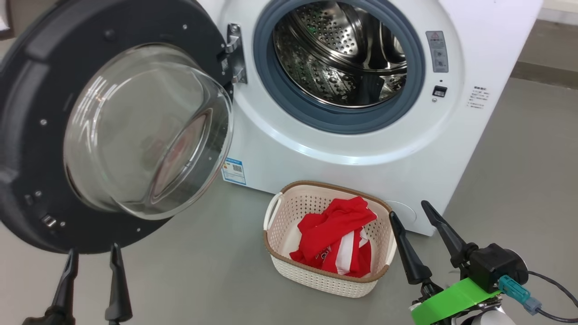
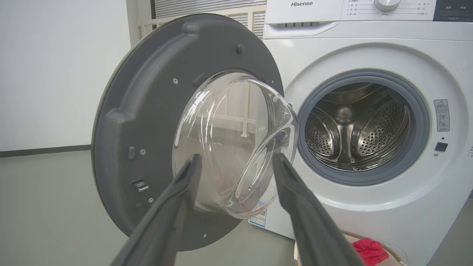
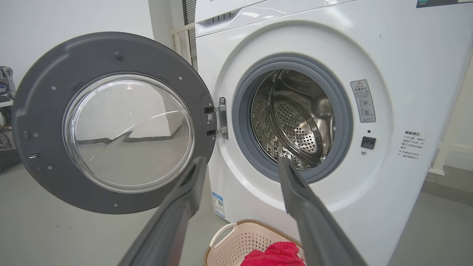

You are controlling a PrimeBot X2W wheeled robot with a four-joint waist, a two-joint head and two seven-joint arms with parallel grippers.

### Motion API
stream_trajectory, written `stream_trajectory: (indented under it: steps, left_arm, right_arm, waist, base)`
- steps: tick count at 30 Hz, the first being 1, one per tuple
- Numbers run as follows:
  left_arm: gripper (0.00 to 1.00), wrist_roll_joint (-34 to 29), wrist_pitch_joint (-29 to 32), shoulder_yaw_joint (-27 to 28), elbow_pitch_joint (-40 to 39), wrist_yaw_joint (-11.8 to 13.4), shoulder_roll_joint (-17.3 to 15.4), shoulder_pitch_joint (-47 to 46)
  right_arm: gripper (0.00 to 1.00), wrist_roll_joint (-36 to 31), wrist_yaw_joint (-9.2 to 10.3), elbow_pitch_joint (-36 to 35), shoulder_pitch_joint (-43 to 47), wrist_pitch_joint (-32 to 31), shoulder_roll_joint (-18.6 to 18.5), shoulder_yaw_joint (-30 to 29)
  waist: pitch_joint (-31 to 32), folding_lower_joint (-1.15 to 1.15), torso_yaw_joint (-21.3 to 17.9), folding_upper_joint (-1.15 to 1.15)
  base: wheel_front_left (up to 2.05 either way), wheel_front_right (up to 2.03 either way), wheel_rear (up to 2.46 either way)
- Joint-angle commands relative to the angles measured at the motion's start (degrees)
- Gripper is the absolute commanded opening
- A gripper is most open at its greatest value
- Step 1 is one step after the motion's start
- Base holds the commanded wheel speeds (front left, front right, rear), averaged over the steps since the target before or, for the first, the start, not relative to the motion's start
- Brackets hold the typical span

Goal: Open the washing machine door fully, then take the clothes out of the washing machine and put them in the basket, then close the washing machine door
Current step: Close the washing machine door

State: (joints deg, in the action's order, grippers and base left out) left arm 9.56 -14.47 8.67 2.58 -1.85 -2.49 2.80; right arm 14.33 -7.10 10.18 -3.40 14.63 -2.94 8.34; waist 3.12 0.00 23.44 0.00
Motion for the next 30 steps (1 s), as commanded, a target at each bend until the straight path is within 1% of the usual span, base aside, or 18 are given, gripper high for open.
stream_trajectory:
  steps: [1,7,16,17,18,19,20,26,28,30]
  left_arm:
    - [1.00,-0.8,-0.5,2.0,-1.8,0.6,-0.8,-0.4]
    - [1.00,-0.7,-0.5,2.9,-2.3,1.6,-0.8,-0.5]
    - [1.00,-0.9,-0.5,3.0,-2.1,2.2,-1.1,-0.2]
    - [0.84,-1.2,-0.5,2.9,-1.9,2.4,-1.4,-0.2]
    - [0.43,-1.6,-0.5,2.8,-1.8,2.6,-1.7,-0.2]
    - [0.14,-2.0,-0.5,2.9,-2.0,2.9,-1.9,-0.4]
    - [0.00,-2.5,-0.5,3.2,-2.1,3.3,-2.4,-0.7]
    - [0.00,-3.7,-0.5,6.6,-4.7,5.9,-5.9,-5.6]
    - [0.00,-3.5,-0.5,8.1,-5.4,6.5,-7.5,-8.1]
    - [0.00,-2.4,-0.2,9.9,-5.4,6.6,-9.5,-11.2]
  right_arm:
    - [1.00,0.6,-0.39,-1.3,-0.9,0.4,0.1,1.4]
    - [1.00,0.8,-0.39,-0.9,-1.0,0.4,0.1,2.3]
    - [1.00,0.6,-0.39,-0.8,-1.2,0.4,0.1,2.6]
    - [1.00,0.6,-0.39,-0.8,-1.3,0.4,0.1,2.7]
    - [1.00,0.6,-0.39,-0.7,-1.3,0.4,0.1,2.8]
    - [1.00,0.6,-0.39,-0.6,-1.2,0.4,0.1,2.9]
    - [1.00,0.6,-0.39,-0.5,-1.2,0.4,0.1,3.0]
    - [1.00,0.3,-0.39,-0.2,-1.6,0.4,0.1,3.1]
    - [1.00,0.0,-0.39,-0.1,-2.0,0.4,0.1,2.9]
    - [1.00,-0.5,-0.39,0.0,-2.3,0.4,0.1,2.7]
  waist:
    - [0.5,0.00,0.8,0.00]
    - [0.6,0.00,1.6,0.00]
    - [0.6,0.00,1.9,0.00]
    - [0.6,0.00,1.9,0.00]
    - [0.6,0.00,1.8,0.00]
    - [0.6,0.00,1.7,0.00]
    - [0.6,0.00,1.6,0.00]
    - [0.1,0.00,0.8,0.00]
    - [-0.2,0.00,0.5,0.00]
    - [-0.5,0.00,0.3,0.00]
  base:
    - [0.00,0.00,0.00]
    - [0.00,0.00,0.00]
    - [0.00,0.00,0.00]
    - [0.00,0.00,0.00]
    - [0.00,0.00,0.00]
    - [0.00,0.00,0.00]
    - [0.00,0.00,0.00]
    - [0.00,0.00,0.00]
    - [0.00,0.00,0.00]
    - [0.00,0.00,0.00]
